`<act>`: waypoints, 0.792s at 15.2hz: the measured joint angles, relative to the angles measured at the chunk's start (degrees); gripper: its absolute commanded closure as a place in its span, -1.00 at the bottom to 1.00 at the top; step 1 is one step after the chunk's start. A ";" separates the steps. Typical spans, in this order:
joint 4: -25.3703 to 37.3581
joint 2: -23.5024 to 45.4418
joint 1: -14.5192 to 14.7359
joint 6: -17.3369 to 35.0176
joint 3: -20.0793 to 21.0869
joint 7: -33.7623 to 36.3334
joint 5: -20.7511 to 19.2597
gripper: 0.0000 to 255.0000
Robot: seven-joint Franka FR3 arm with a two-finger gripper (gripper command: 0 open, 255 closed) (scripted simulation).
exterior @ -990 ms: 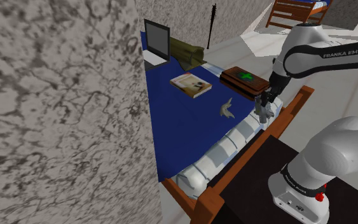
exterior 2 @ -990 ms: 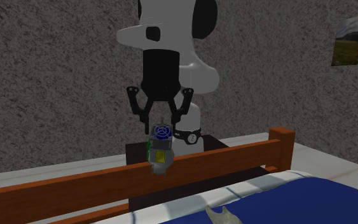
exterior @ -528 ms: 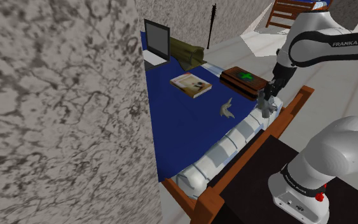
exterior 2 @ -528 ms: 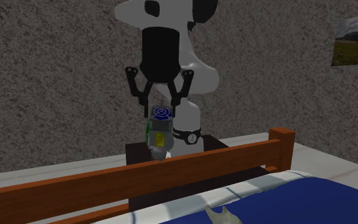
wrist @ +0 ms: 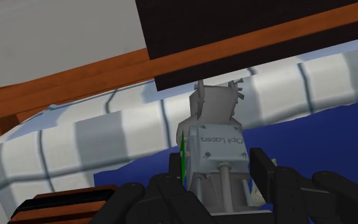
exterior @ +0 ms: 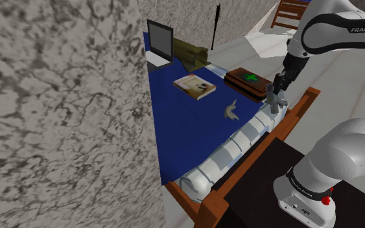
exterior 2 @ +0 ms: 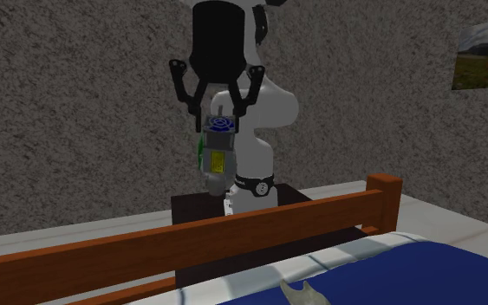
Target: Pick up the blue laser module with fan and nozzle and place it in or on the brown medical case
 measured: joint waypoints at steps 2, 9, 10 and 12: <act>1.33 -0.26 0.13 -1.59 0.39 -0.08 0.35 1.00; 6.38 -0.40 0.59 -6.79 1.52 -0.42 1.47 1.00; 7.19 -0.43 0.63 -7.62 1.67 -0.51 1.61 1.00; 8.76 0.93 0.86 -7.75 1.31 -0.88 1.67 1.00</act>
